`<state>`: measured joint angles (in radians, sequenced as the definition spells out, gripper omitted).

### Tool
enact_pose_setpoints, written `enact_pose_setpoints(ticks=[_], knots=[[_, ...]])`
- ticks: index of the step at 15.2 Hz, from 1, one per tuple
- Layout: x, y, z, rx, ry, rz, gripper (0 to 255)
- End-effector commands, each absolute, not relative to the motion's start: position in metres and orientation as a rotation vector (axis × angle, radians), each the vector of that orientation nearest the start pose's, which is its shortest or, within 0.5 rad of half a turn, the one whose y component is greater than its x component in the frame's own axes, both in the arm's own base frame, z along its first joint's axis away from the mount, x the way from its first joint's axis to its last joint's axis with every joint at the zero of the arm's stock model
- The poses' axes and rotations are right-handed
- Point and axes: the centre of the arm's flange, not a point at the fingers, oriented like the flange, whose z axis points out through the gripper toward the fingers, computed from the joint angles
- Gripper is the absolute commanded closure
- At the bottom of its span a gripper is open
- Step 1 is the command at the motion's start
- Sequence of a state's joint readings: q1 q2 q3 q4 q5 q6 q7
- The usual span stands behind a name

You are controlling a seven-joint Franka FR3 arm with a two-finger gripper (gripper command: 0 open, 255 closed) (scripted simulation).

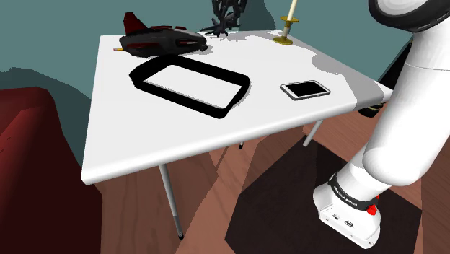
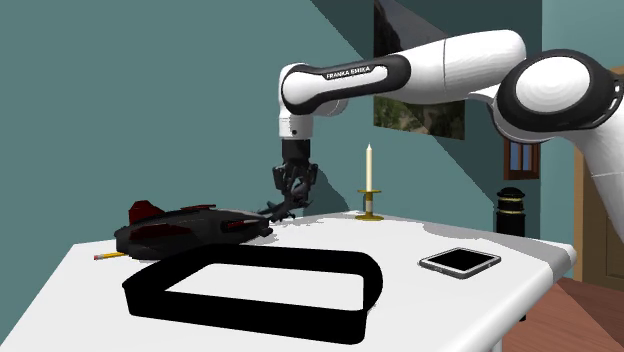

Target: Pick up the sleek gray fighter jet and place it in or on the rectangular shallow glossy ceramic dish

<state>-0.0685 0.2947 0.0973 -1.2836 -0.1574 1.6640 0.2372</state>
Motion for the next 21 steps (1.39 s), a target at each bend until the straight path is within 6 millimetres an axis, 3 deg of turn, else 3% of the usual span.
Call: enact_pose_setpoints(ticks=[1,12,21], knots=[[0.652,-0.006,0.604,-3.237,0.334,-0.168,255],[0.652,-0.006,0.662,-3.237,0.334,-0.168,255],[0.585,0.092,0.659,-3.237,0.334,-0.168,255]])
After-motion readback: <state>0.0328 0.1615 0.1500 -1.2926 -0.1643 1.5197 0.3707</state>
